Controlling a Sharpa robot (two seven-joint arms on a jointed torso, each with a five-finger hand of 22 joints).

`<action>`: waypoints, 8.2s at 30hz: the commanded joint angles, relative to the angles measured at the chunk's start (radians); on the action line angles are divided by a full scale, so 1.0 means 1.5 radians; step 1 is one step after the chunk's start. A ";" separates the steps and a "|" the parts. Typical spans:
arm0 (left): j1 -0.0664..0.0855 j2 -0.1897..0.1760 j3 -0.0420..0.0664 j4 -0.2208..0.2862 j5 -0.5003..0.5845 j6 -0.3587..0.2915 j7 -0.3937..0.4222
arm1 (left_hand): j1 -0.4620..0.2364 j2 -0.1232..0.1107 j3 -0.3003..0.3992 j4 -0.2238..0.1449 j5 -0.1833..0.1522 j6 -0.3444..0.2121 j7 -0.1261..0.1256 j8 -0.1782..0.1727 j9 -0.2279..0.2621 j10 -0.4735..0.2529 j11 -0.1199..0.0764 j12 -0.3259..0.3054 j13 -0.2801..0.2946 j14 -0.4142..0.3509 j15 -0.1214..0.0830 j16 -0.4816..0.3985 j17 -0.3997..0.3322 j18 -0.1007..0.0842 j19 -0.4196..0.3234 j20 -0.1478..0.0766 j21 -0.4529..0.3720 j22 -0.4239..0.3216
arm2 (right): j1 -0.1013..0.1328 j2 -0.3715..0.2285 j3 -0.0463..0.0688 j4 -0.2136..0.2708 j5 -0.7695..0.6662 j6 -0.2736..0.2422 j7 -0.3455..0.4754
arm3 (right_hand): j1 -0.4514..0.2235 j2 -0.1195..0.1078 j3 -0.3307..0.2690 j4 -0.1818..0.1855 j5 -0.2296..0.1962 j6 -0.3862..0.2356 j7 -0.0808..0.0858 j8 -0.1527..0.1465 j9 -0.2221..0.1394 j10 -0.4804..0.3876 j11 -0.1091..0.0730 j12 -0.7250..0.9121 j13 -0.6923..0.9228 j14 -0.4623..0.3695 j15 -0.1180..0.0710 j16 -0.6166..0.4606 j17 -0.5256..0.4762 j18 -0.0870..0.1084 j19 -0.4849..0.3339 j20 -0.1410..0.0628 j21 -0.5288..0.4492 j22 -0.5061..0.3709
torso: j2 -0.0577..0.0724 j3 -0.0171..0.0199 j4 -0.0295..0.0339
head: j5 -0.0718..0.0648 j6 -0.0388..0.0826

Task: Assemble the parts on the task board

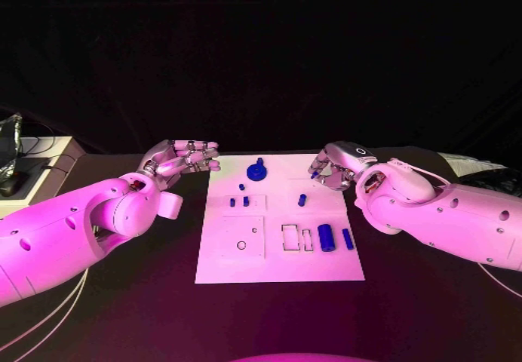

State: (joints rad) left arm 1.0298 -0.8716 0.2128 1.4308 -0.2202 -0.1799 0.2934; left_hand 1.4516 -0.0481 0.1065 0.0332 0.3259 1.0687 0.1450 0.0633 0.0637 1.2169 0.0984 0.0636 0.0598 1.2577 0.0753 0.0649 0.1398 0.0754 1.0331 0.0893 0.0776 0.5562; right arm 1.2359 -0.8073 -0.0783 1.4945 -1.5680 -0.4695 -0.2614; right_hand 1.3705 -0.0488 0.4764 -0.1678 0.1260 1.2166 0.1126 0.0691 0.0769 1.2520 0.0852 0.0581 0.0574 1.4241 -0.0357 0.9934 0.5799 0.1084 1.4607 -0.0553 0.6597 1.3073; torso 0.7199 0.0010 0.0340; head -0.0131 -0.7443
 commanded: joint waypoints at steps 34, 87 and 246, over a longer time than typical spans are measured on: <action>-0.002 0.020 0.000 0.007 0.001 -0.004 0.001 | 0.007 0.000 -0.002 -0.003 0.000 -0.002 0.003 0.000 0.000 -0.005 0.003 -0.002 0.000 -0.001 -0.002 -0.001 0.003 -0.007 0.002 -0.001 0.005 -0.002 | -0.068 0.135 -0.029 0.047 -0.135 0.071 -0.039 | 0.003 0.004 0.000 -0.002 0.016 -0.002 0.005 -0.003 -0.001 0.027 -0.023 0.002 0.003 0.000 -0.005 0.001 -0.006 0.016 -0.006 -0.001 -0.001 0.051 | -0.001 -0.0012 0.0014 | 0.061 -0.023; -0.002 0.016 0.000 0.005 -0.002 -0.003 -0.004 | 0.008 0.000 -0.003 -0.002 0.000 -0.002 0.004 0.000 0.000 -0.006 0.003 -0.002 0.000 -0.003 -0.001 -0.001 0.006 -0.008 -0.001 0.000 0.007 -0.004 | -0.082 0.151 -0.036 0.042 -0.143 0.084 -0.044 | -0.001 0.005 -0.002 -0.005 0.022 -0.003 0.006 -0.003 -0.002 0.027 -0.022 0.002 0.004 -0.001 -0.005 0.003 -0.011 0.017 -0.006 -0.001 -0.003 0.050 | 0.000 -0.0013 0.0020 | 0.075 -0.043; -0.010 0.021 0.000 -0.006 0.001 0.003 -0.004 | 0.010 0.004 0.005 -0.013 0.000 0.001 0.003 0.000 0.000 -0.002 0.002 -0.002 0.000 -0.005 -0.001 -0.001 0.008 -0.011 -0.010 -0.002 0.015 0.003 | -0.043 0.091 -0.021 0.137 0.015 0.011 0.026 | -0.016 0.027 -0.055 0.033 0.033 -0.002 -0.007 -0.002 0.027 0.047 -0.034 0.003 0.004 -0.001 -0.012 0.028 -0.042 0.010 0.024 -0.009 -0.049 0.049 | -0.002 -0.0006 -0.0044 | 0.081 -0.030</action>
State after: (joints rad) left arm 1.0152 -0.8424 0.2125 1.4209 -0.2205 -0.1895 0.2800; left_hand 1.4641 -0.0427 0.1149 0.0191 0.3259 1.0687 0.1450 0.0633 0.0637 1.2135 0.1018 0.0637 0.0597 1.2577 0.0752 0.0649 0.1512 0.0754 1.0255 0.0893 0.0977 0.5605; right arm 1.1738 -0.6742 -0.1107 1.7033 -1.4490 -0.4426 -0.2424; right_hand 1.3318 -0.0310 0.3884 -0.1186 0.1715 1.2013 0.1058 0.0620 0.0760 1.2683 0.0759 0.0592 0.0634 1.4262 -0.0482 1.0321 0.5172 0.1057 1.4651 -0.0634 0.5824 1.3077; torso 0.7166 0.0003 0.0266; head 0.1034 -0.7882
